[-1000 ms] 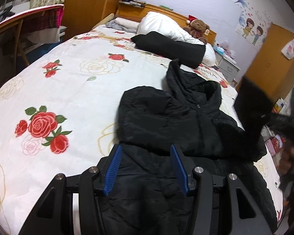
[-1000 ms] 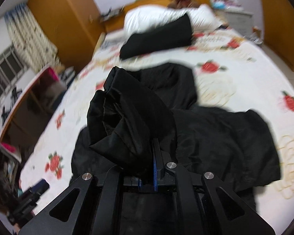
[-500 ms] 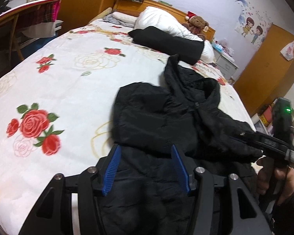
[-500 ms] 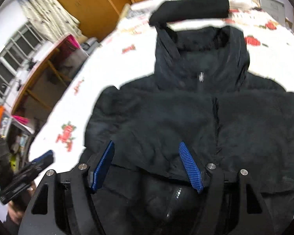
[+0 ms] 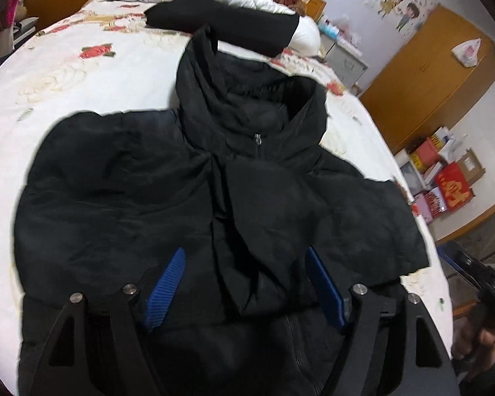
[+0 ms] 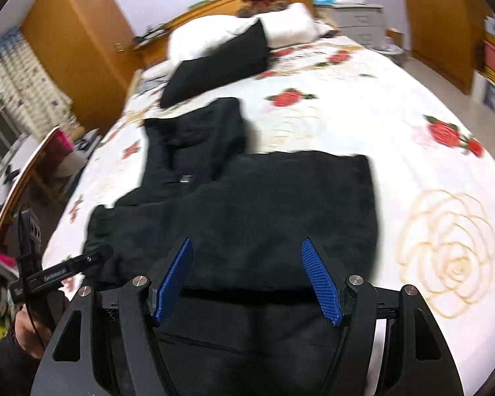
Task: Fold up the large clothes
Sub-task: 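Grasp the jacket hem with both tools side by side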
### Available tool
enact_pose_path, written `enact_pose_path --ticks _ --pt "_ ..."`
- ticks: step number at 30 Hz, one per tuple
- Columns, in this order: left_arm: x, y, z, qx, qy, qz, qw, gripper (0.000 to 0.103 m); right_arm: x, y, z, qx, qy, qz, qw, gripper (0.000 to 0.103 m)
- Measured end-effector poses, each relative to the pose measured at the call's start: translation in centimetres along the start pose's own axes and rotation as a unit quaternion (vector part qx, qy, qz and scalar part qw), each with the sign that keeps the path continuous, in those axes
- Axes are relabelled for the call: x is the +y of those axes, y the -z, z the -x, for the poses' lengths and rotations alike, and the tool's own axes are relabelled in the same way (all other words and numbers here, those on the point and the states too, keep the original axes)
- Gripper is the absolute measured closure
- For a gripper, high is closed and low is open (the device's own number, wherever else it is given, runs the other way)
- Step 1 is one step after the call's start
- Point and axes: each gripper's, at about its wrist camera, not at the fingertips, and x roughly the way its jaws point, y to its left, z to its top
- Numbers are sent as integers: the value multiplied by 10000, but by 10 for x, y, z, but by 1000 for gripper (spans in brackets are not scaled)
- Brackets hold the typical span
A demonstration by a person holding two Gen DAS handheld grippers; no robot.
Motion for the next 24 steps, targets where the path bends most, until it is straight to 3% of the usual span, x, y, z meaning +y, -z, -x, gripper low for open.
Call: enact_pose_path --ticks 1,2,3,5,7,10,13,15,17,19,24 --pt "-3 0 -5 -34 -16 -76 10000 52 -5 0 0 11 79 -38 10000 34" --pt "-4 0 -7 -33 -51 -134 9999 80 -11 -1 1 20 135 -72 9999 39" --pt "-4 0 -8 -12 -132 -160 9998 90 -16 0 -2 41 210 -124 9997 44" --pt "-2 -1 6 -239 -29 -142 9996 95 -27 -2 0 51 286 -183 9994 57" --pt "0 -4 25 -544 -161 -304 9979 95 -27 -4 -2 11 344 -157 9993 68" --pt "11 -11 38 -655 -215 -319 9971 95 -25 -10 -6 -48 326 -73 9994 70" --pt "23 -13 26 -514 -390 -317 9974 95 -18 -16 -17 -44 341 33 9994 72" --pt "29 -11 14 -399 -467 -284 9977 95 -18 -16 -43 209 502 168 9984 73" --pt "35 -9 1 -324 -486 -258 9980 95 -25 -10 -72 524 688 182 9961 83" --pt "37 -5 -7 -337 -525 -342 9975 94 -33 -5 -89 694 731 107 9949 86" --pt "40 4 -23 -354 -642 -407 9965 93 -27 -6 -106 842 877 342 9920 86"
